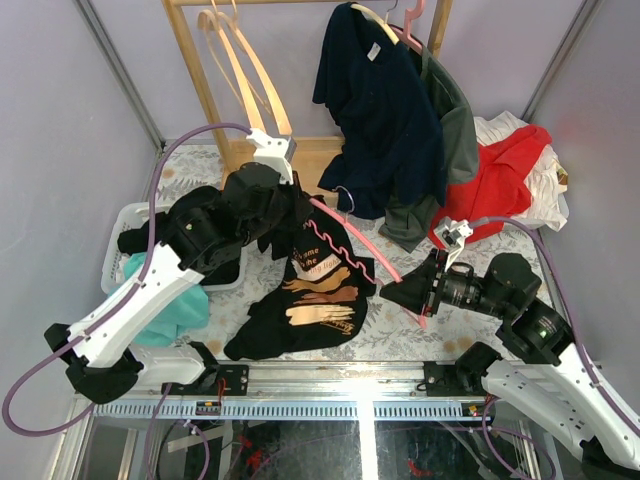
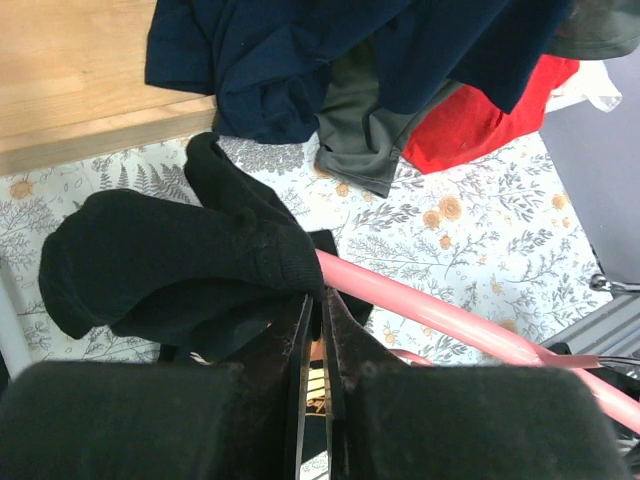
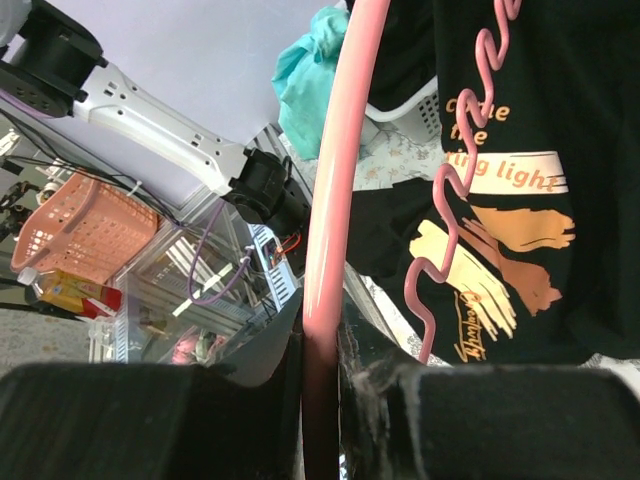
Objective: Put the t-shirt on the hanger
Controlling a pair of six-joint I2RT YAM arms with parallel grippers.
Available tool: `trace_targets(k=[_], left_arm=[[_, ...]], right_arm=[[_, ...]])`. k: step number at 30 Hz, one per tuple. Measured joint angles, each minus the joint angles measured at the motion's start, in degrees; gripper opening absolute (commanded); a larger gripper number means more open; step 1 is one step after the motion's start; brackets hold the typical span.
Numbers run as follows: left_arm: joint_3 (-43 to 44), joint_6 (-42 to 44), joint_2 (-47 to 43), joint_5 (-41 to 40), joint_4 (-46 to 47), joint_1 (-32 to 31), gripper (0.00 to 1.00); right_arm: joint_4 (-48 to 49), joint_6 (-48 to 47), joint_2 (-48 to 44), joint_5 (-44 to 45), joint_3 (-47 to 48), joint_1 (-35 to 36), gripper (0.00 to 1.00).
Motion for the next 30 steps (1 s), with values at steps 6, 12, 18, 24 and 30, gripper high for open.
trace_targets(k=[6, 12, 18, 24, 30], left_arm=[[5.40, 2.03, 1.33, 1.88, -2.29, -0.26, 0.07], [15.74, 4.00, 3.87, 4.90, -5.25, -0.63, 0.08], [21.62, 4.66, 4.79, 6.16, -7.93, -0.63, 0.11], [17.57, 3.56, 1.92, -2.67, -12.63, -0.61, 0.17], [1.99, -0.04, -5.09, -6.32, -14.45, 4.66, 0.19]], right_arm=[[2.95, 1.29, -0.79, -1.33, -1.14, 0.00, 0.00], [3.19, 1.70, -0.48, -3.98, -1.14, 0.02, 0.00], [7.45, 2.56, -0.52, -4.98, -1.86, 0.00, 0.00], [11.78, 3.69, -0.44, -5.03, -7.96, 0.00, 0.00], [6.91, 2.12, 1.27, -2.10, -8.02, 0.02, 0.00]])
